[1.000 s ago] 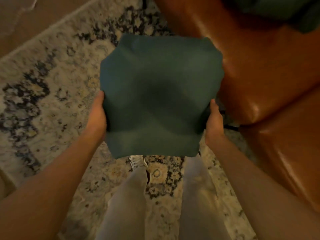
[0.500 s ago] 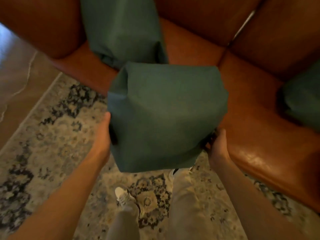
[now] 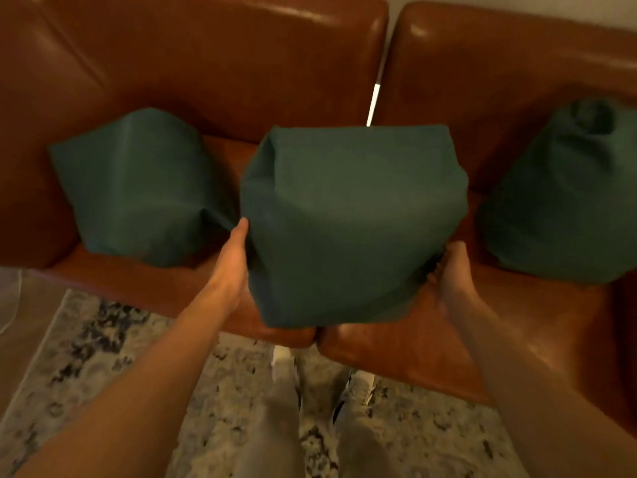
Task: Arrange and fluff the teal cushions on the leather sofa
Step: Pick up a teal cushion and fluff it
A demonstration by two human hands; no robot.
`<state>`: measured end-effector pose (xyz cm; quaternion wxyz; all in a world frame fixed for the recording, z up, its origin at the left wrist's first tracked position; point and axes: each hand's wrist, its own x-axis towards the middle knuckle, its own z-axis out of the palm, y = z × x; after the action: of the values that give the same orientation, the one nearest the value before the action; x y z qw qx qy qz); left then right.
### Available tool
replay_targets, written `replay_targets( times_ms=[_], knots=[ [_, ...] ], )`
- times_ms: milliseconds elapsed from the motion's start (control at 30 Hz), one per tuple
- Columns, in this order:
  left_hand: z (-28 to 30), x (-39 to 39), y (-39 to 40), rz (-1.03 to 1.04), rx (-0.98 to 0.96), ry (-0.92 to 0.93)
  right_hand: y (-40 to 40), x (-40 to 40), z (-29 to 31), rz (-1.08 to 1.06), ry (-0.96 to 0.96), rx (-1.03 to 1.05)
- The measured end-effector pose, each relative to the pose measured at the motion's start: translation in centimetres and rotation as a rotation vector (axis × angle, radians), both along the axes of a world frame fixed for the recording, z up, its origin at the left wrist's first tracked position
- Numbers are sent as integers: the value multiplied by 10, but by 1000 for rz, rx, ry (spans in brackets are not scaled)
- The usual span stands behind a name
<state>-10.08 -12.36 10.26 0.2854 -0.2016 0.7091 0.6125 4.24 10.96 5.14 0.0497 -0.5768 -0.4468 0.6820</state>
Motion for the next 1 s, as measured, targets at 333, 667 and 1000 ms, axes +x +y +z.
replay_targets(
  times_ms=[333, 667, 1000],
  knots=[
    [-13, -123, 101, -301, 64, 4, 95, -91, 5, -259, 59, 105],
    [-64, -186, 170, -416, -45, 7, 143, -126, -39, -271, 81, 17],
    [-95, -173, 171, -317, -196, -5, 133, -122, -66, -166, 40, 44]
  ],
)
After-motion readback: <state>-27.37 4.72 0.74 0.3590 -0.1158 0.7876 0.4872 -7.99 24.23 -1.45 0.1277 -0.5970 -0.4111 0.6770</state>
